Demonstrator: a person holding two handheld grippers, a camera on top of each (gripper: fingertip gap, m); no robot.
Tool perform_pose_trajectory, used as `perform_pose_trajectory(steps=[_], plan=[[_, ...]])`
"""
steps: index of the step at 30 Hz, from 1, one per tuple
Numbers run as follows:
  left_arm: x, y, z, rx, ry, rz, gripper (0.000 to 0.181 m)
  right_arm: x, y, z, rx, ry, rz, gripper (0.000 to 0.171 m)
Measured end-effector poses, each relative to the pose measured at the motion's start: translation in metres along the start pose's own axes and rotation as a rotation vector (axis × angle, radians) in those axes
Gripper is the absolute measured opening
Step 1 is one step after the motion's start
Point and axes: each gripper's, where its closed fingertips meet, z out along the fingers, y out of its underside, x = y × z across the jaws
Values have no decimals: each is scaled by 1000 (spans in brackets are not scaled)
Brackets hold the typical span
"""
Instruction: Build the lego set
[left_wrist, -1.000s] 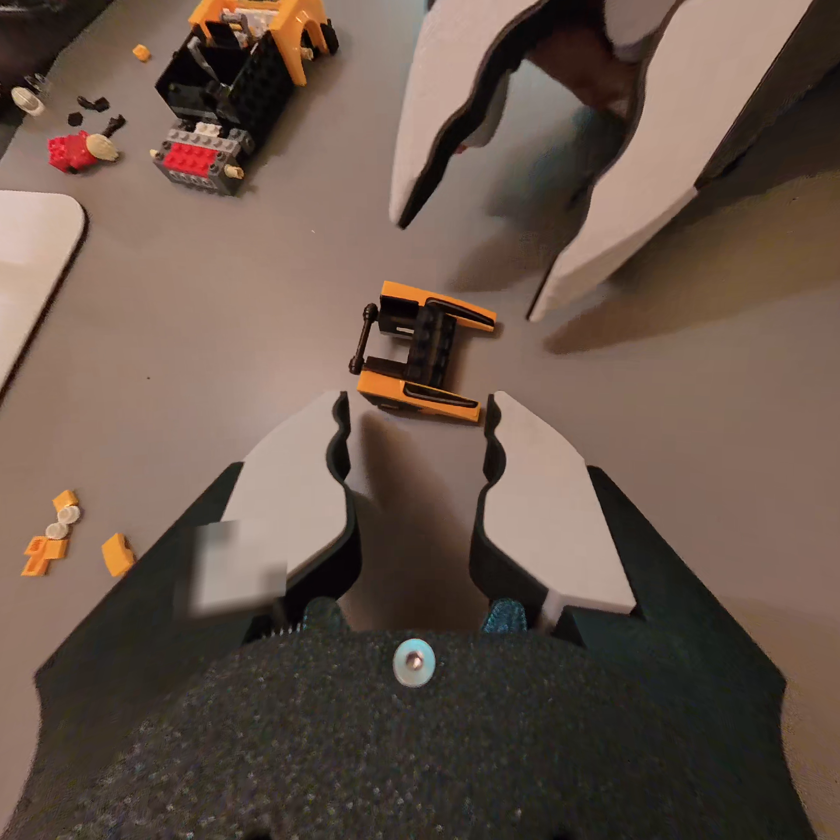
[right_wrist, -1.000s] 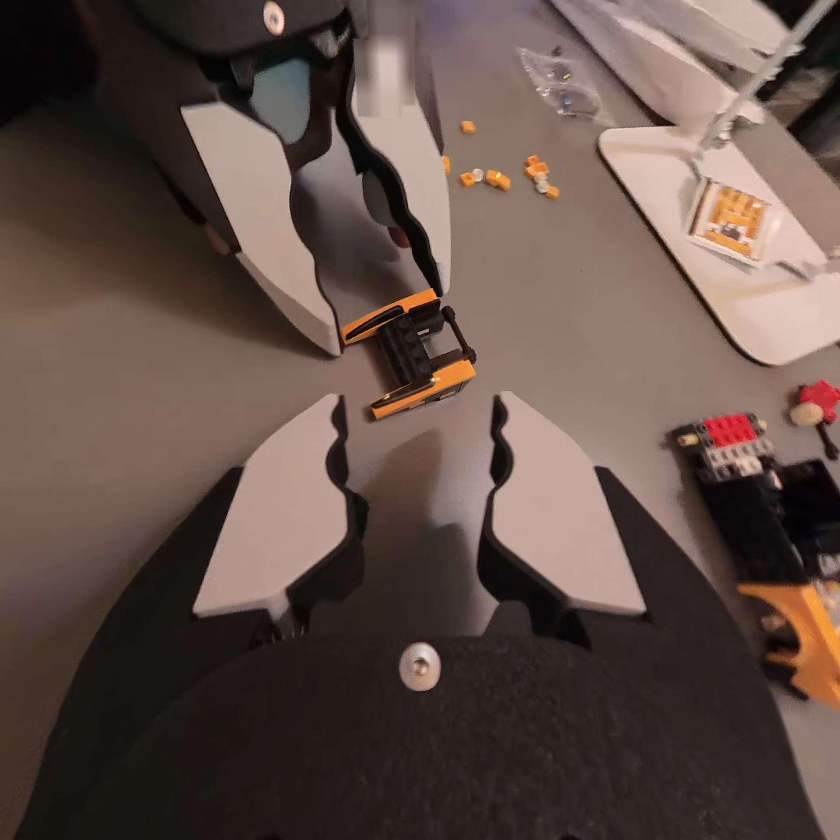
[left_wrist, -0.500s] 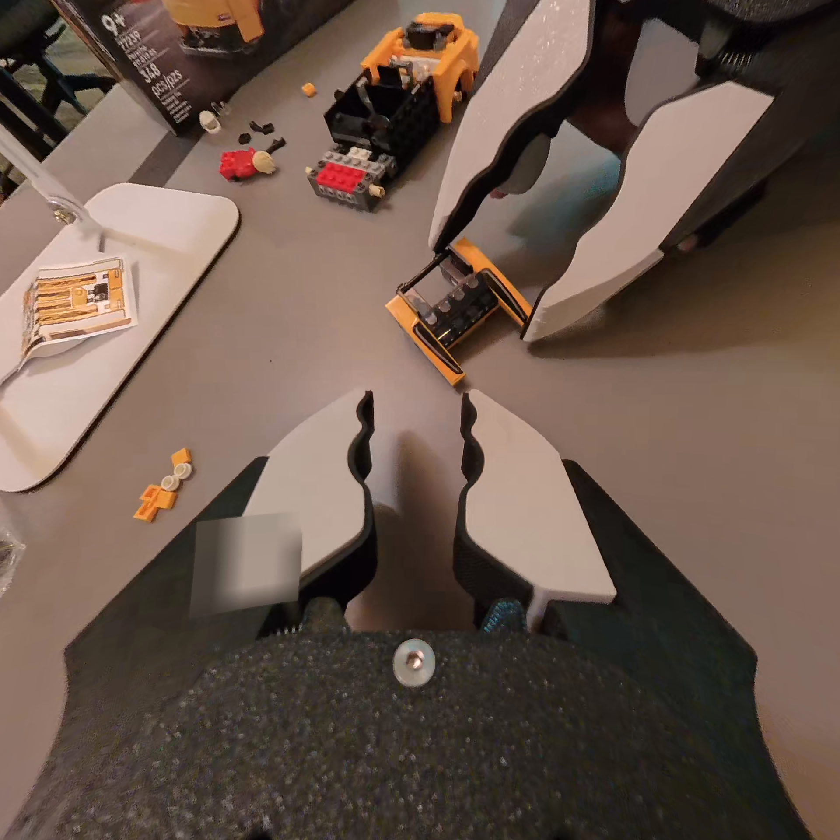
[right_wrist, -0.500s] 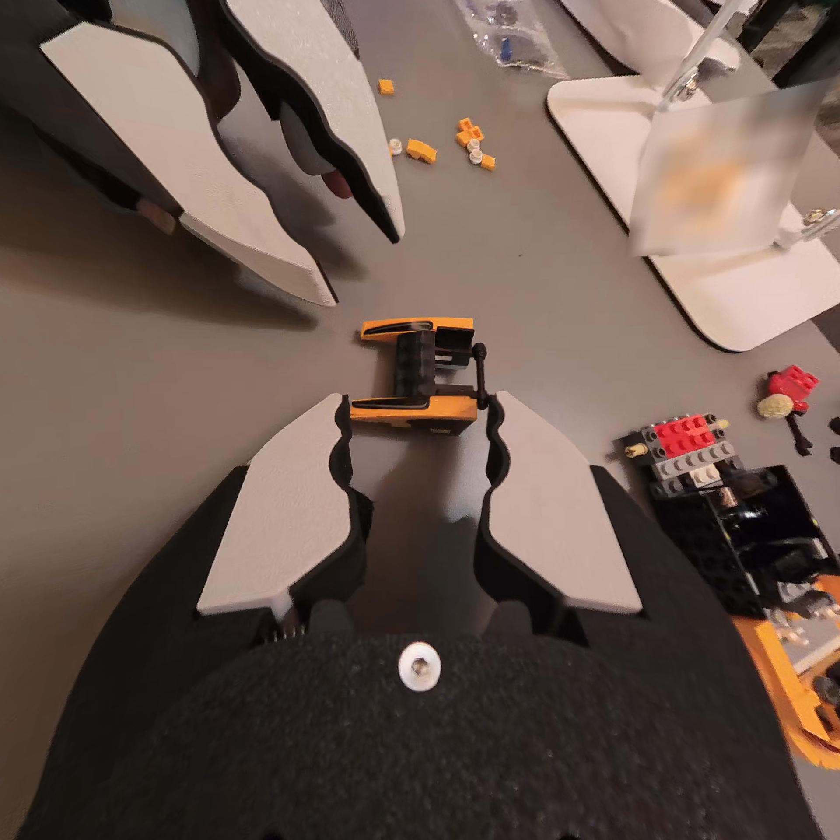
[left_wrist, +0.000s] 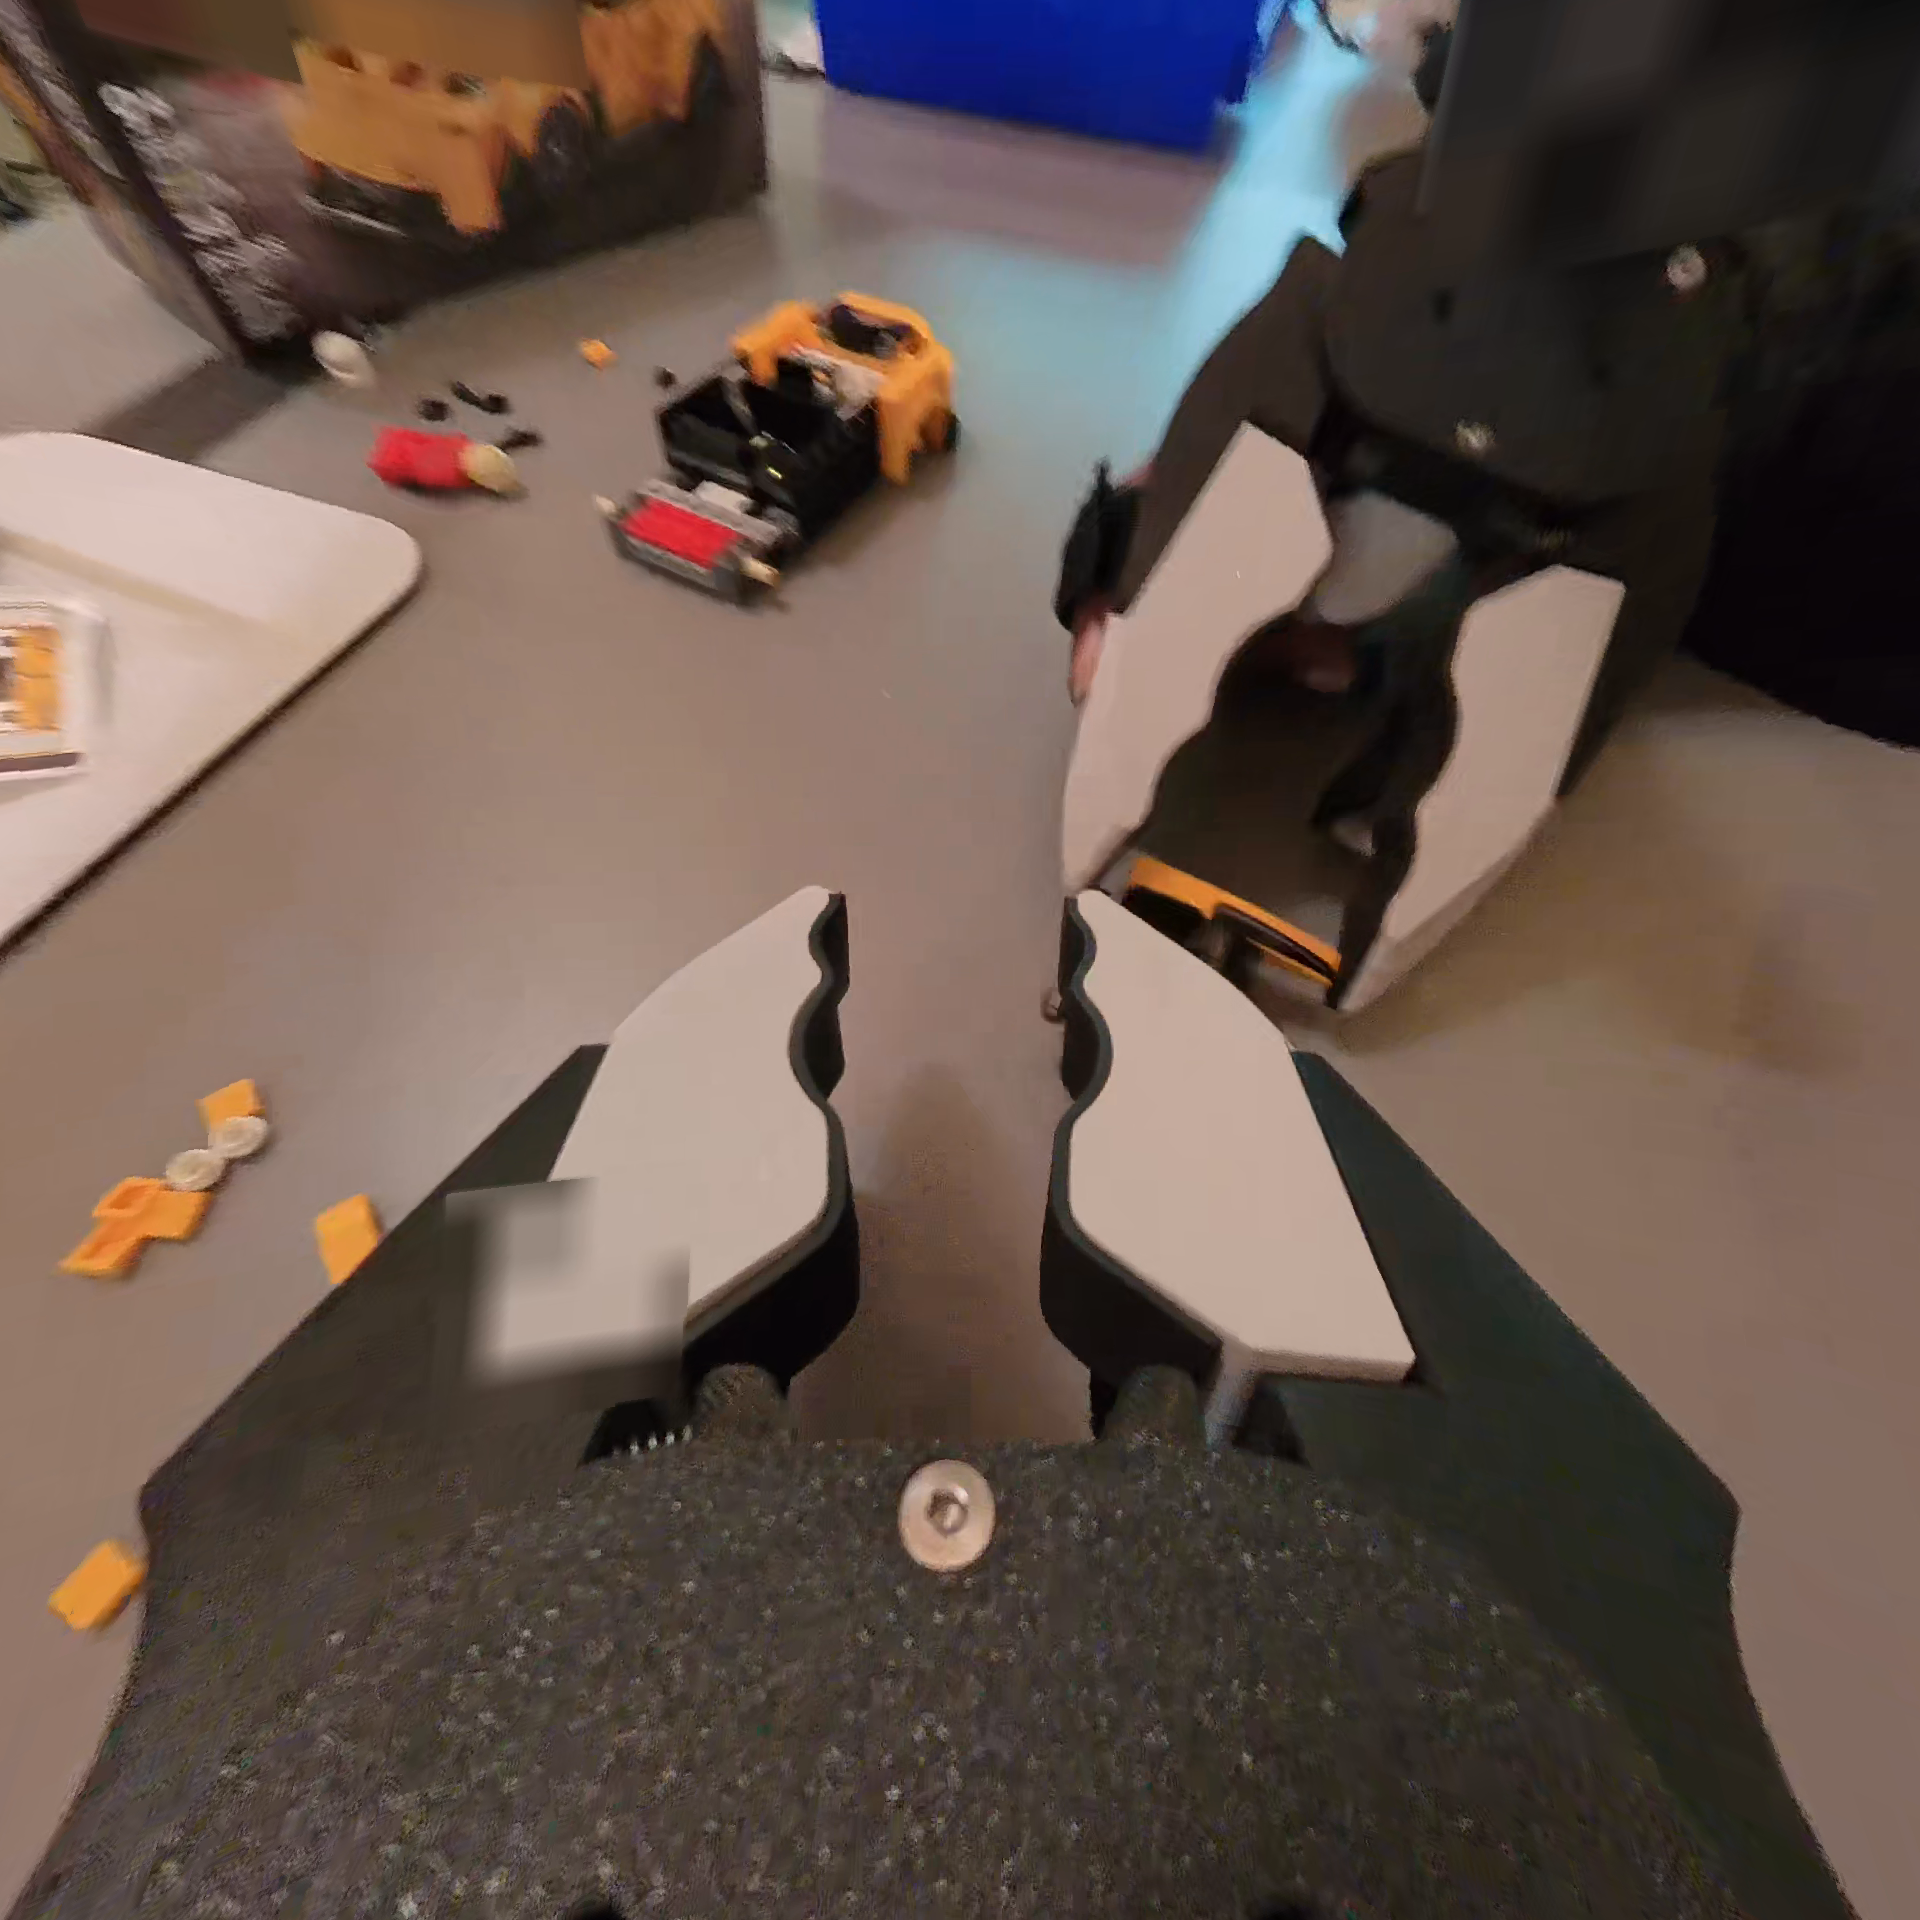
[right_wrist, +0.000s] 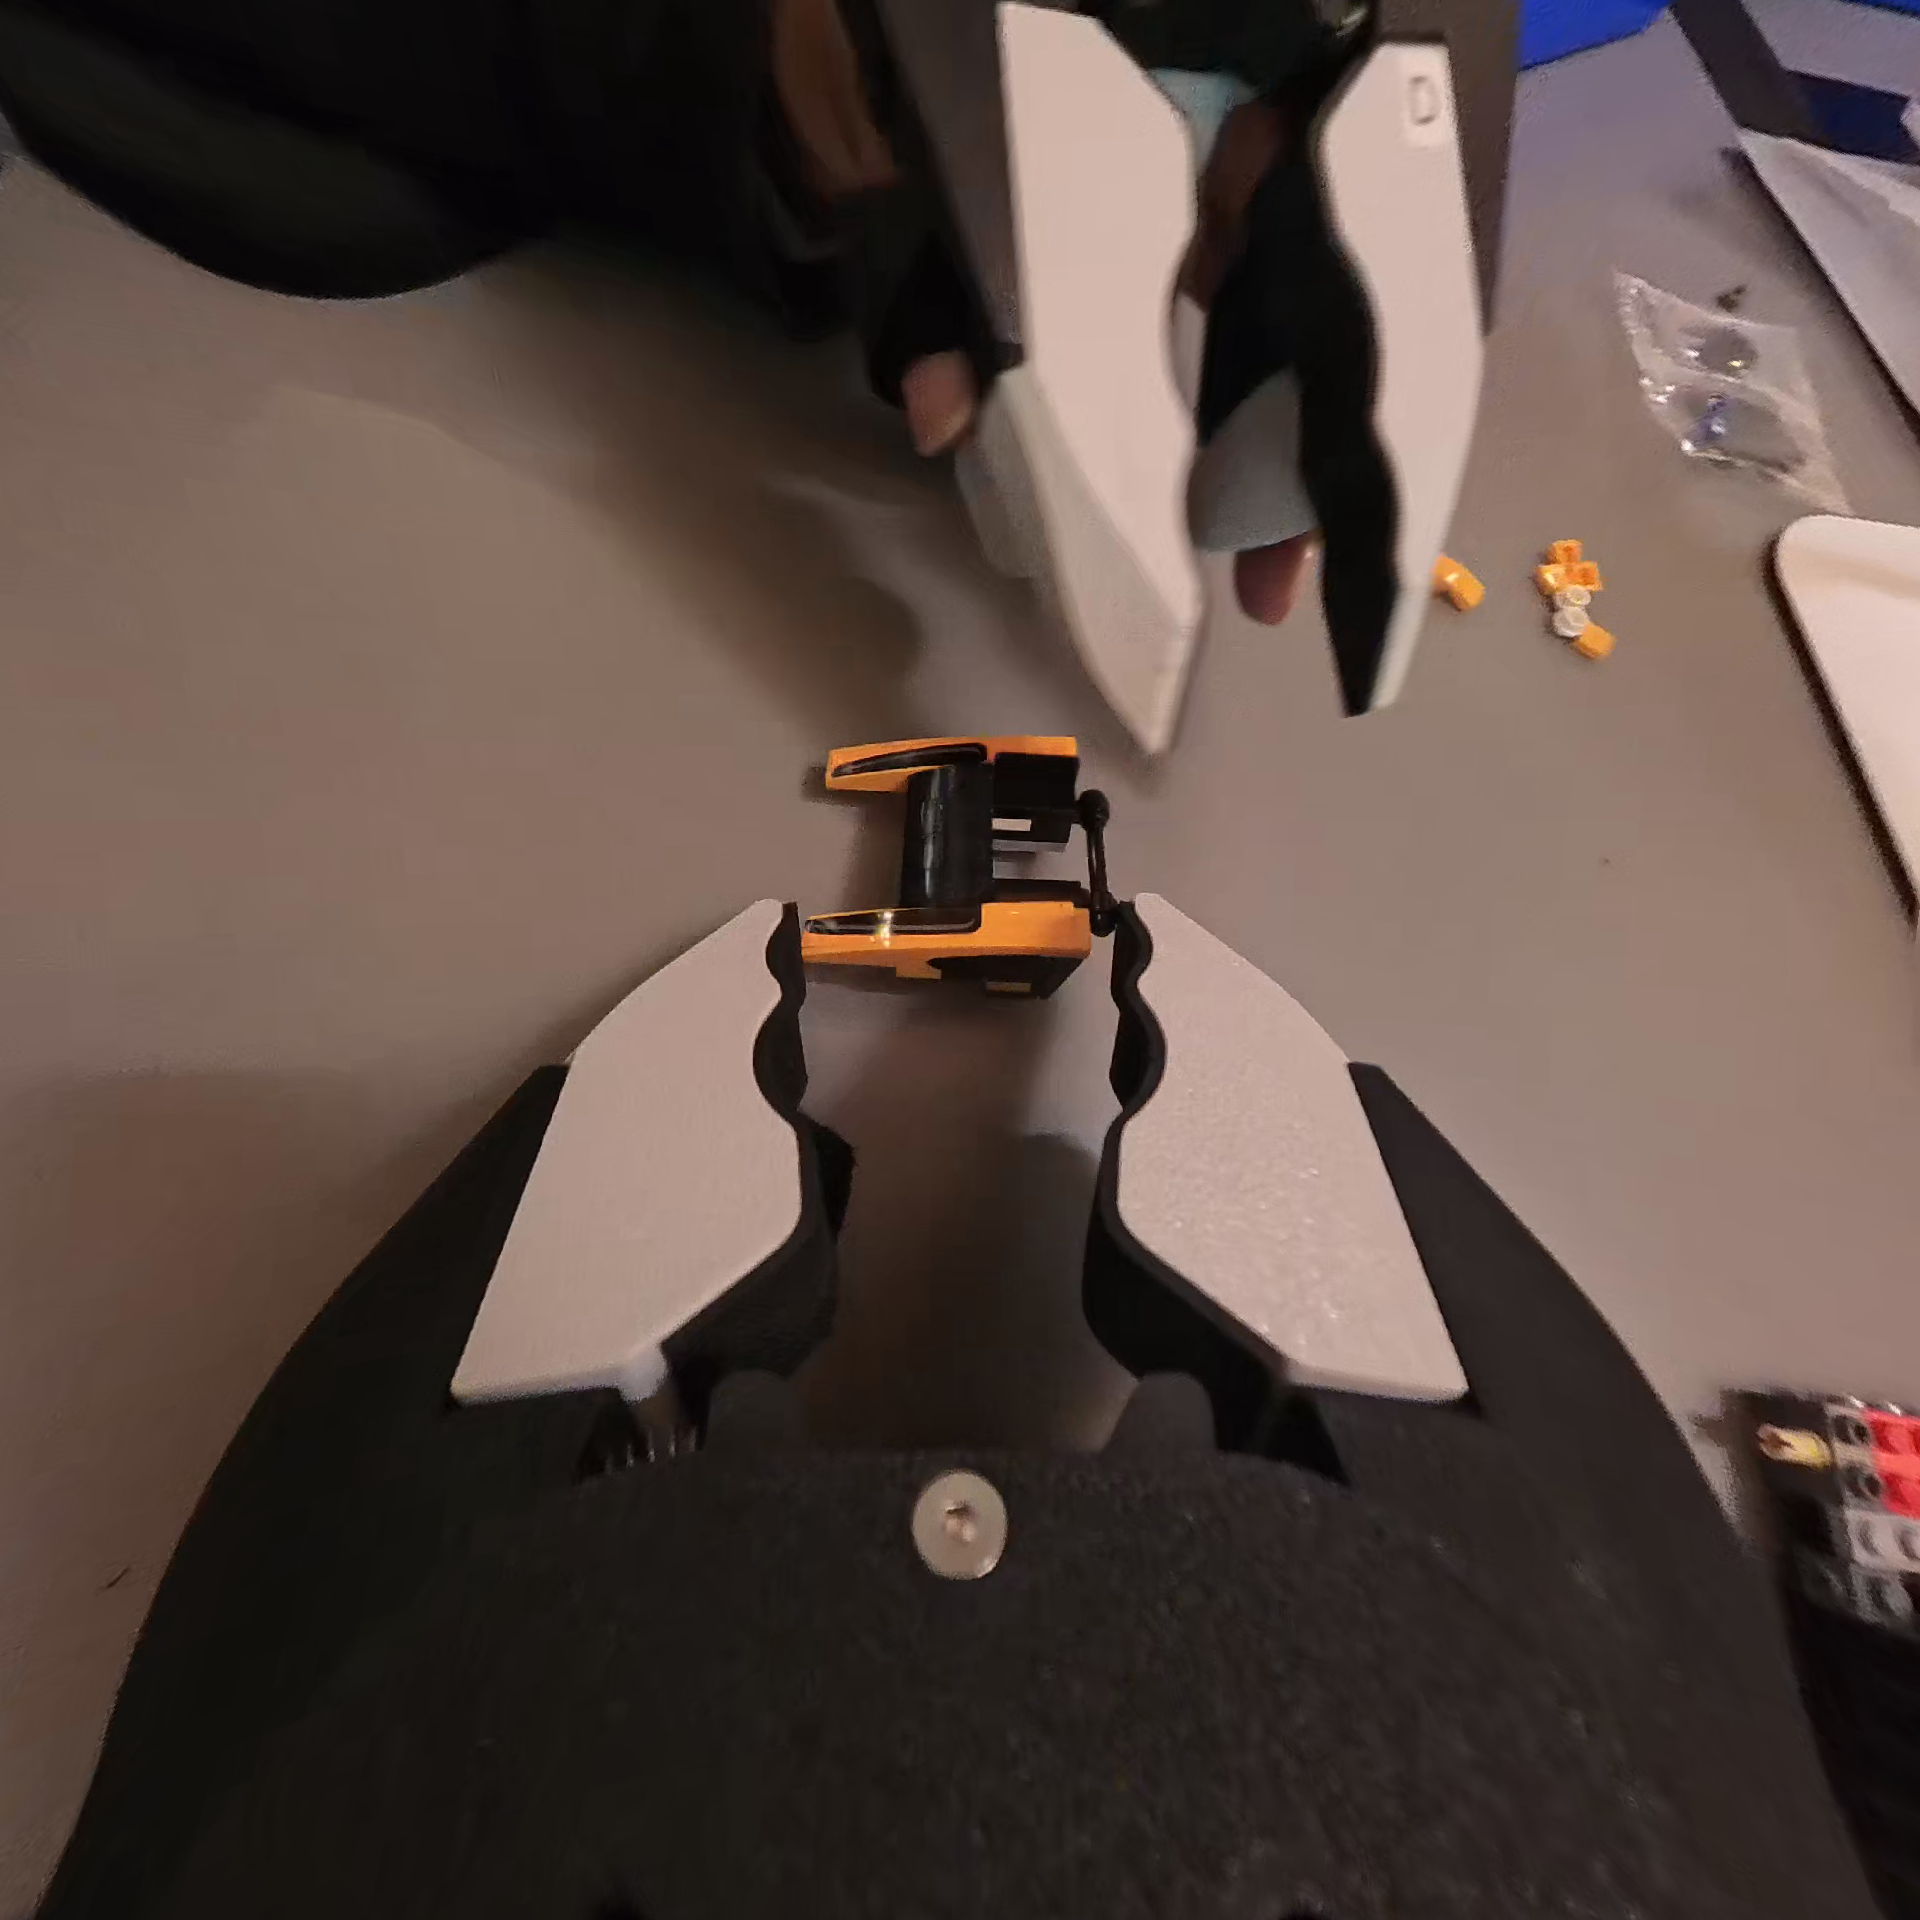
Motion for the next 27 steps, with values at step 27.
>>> perform_pose_trajectory(steps=[27], plan=[[11, 39, 4, -240, 12, 159, 23, 60, 24, -23, -46, 346, 164, 48]])
